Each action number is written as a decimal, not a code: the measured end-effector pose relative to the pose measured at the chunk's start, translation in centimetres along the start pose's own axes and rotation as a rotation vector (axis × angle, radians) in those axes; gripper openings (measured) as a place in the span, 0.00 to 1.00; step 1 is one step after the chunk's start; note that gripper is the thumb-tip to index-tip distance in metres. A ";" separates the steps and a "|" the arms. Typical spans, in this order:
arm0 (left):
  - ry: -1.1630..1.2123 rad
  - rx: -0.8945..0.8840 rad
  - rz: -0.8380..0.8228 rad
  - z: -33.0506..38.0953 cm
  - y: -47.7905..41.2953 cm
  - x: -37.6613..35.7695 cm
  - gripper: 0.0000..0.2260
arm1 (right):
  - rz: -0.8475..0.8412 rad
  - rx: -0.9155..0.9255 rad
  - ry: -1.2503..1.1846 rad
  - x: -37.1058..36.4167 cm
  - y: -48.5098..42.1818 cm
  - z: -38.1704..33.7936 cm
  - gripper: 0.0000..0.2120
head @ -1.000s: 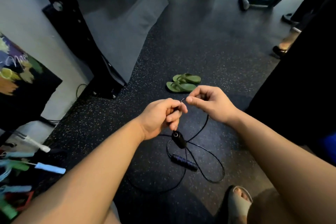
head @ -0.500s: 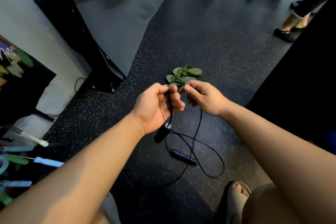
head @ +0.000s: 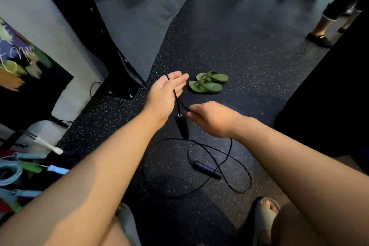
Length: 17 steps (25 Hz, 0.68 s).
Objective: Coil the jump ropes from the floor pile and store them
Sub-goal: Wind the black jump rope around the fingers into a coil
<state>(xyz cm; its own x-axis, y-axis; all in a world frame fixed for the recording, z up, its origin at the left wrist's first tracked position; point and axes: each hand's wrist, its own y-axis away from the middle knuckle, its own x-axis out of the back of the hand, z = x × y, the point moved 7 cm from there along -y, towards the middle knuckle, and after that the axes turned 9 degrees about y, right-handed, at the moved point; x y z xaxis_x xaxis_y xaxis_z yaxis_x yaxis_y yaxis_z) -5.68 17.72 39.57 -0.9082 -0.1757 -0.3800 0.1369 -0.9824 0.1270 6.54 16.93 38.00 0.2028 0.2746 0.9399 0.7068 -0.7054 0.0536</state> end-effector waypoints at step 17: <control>-0.146 0.366 -0.352 -3.0 5.3 -2.6 0.14 | 0.326 -0.041 -0.174 4.0 2.2 5.6 0.16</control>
<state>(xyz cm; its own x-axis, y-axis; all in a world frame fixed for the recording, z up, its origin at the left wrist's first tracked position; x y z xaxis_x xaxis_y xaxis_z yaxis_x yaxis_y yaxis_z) -1.38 12.78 38.46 -0.9235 0.1972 -0.3291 -0.3096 -0.8896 0.3359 12.64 20.13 39.98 0.5274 0.1357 0.8387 0.5594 -0.7985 -0.2225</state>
